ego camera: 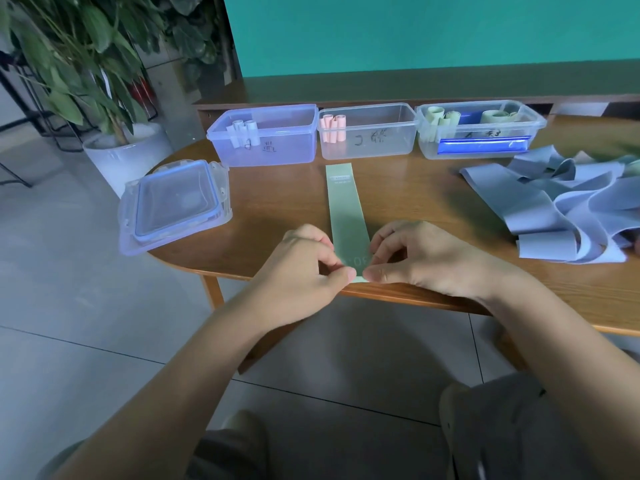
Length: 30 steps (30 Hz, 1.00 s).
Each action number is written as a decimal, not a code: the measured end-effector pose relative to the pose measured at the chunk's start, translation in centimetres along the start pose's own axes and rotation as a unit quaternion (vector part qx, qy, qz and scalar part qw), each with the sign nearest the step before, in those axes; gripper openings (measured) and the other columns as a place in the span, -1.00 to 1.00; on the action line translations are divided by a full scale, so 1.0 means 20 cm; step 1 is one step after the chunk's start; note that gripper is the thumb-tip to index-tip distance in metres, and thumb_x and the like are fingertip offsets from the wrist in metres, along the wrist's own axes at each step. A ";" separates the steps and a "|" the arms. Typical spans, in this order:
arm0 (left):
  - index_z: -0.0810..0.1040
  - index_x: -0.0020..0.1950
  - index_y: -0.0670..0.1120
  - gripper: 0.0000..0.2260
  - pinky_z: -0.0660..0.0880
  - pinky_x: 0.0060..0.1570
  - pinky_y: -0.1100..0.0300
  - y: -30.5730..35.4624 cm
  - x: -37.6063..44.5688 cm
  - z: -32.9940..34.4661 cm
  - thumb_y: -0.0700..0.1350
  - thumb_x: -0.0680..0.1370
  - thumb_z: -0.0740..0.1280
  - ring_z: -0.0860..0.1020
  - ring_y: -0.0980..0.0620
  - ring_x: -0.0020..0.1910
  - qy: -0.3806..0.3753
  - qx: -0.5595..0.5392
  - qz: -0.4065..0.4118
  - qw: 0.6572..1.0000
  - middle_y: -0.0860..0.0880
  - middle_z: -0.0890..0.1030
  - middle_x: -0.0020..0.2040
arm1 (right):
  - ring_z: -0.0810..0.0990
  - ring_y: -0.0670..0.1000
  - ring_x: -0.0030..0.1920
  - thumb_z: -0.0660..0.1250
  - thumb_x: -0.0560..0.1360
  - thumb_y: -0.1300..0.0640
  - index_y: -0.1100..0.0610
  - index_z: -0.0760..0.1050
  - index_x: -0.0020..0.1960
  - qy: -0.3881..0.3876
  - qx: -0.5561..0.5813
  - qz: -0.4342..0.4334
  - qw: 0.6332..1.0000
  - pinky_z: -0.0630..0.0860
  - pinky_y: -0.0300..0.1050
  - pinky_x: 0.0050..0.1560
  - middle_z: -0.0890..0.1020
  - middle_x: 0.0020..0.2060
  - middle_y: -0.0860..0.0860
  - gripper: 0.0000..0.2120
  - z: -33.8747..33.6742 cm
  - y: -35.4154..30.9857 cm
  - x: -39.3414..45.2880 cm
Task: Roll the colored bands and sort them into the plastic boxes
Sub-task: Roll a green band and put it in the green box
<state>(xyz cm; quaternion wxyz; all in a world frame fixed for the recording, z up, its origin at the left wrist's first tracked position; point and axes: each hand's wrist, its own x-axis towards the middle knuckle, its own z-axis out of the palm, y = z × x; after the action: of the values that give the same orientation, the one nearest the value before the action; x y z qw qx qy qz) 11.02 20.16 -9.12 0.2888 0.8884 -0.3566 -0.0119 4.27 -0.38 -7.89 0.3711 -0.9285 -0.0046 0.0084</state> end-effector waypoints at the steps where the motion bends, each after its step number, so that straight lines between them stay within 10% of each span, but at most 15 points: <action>1: 0.66 -0.19 0.06 -0.86 0.41 0.06 0.24 0.00 0.01 -0.01 0.08 0.51 0.45 0.46 0.18 0.03 -0.004 -0.005 -0.011 1.000 0.15 0.46 0.04 | 0.53 -0.18 0.04 0.54 0.44 0.00 0.01 0.70 -0.21 0.000 -0.004 0.001 1.000 0.38 -0.30 -0.05 0.55 0.04 -0.19 -0.89 0.00 -0.01 0.00; 7: 0.59 -0.11 0.10 -0.89 0.37 -0.13 0.35 0.00 0.01 -0.03 -0.05 0.47 0.49 0.49 0.17 -0.07 0.008 -0.038 0.029 0.999 0.17 0.51 -0.06 | 0.45 -0.13 -0.24 0.59 0.39 0.00 0.01 0.53 -0.16 0.023 0.011 0.004 1.000 0.35 -0.25 -0.22 0.54 -0.20 -0.09 -0.77 0.00 0.01 0.01; 20: 0.69 0.05 -0.11 -0.88 0.51 -0.02 0.14 -0.06 -0.07 0.08 -0.22 0.61 0.36 0.52 0.06 -0.03 0.083 0.049 0.221 0.971 0.02 0.59 -0.06 | 0.54 -0.11 0.04 0.43 0.56 0.13 -0.02 0.66 0.02 0.047 -0.066 -0.207 0.975 0.41 -0.29 0.10 0.59 -0.06 -0.13 -0.92 0.05 0.09 -0.05; 30: 0.75 -0.01 0.01 -0.91 0.44 -0.12 0.40 -0.04 -0.06 0.06 -0.04 0.52 0.48 0.56 0.16 -0.13 0.102 -0.028 0.130 0.986 0.11 0.60 -0.09 | 0.56 -0.10 0.01 0.47 0.52 0.02 -0.06 0.68 -0.01 0.070 -0.064 -0.196 0.976 0.38 -0.34 0.01 0.56 -0.08 -0.18 -0.93 0.06 0.09 -0.06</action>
<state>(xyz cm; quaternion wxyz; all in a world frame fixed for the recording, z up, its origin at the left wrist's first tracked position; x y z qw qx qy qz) 10.38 20.79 -10.66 0.3473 0.8228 -0.4371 0.1062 3.00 -0.83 -9.96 0.3046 -0.9297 -0.1615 -0.1295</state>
